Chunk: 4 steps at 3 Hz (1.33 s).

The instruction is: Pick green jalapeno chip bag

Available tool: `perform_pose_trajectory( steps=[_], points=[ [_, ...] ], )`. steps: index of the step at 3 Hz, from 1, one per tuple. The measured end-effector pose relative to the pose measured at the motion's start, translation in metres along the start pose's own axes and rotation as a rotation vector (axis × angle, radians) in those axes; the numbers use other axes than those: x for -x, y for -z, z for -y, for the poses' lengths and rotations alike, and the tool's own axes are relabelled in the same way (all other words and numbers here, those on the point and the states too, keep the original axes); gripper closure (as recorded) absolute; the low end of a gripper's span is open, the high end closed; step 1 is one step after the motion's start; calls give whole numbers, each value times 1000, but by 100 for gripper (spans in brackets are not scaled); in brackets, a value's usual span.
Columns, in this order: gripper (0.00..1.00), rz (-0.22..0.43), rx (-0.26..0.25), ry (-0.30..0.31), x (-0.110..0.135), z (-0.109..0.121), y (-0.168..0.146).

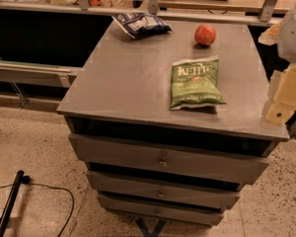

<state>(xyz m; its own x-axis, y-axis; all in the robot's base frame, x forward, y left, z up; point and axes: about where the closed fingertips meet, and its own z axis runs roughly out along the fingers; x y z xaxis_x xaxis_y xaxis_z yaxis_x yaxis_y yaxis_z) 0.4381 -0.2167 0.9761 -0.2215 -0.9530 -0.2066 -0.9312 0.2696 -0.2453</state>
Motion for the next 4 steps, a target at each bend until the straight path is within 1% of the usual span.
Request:
perform_pose_trajectory(
  steps=[1, 2, 3, 4],
  points=[
    [0, 0, 0, 0, 0, 0, 0],
    [0, 79, -32, -98, 1, 2, -5],
    [0, 218, -64, -290, -3, -4, -16],
    [0, 351, -90, -444, -14, -9, -36]
  ],
)
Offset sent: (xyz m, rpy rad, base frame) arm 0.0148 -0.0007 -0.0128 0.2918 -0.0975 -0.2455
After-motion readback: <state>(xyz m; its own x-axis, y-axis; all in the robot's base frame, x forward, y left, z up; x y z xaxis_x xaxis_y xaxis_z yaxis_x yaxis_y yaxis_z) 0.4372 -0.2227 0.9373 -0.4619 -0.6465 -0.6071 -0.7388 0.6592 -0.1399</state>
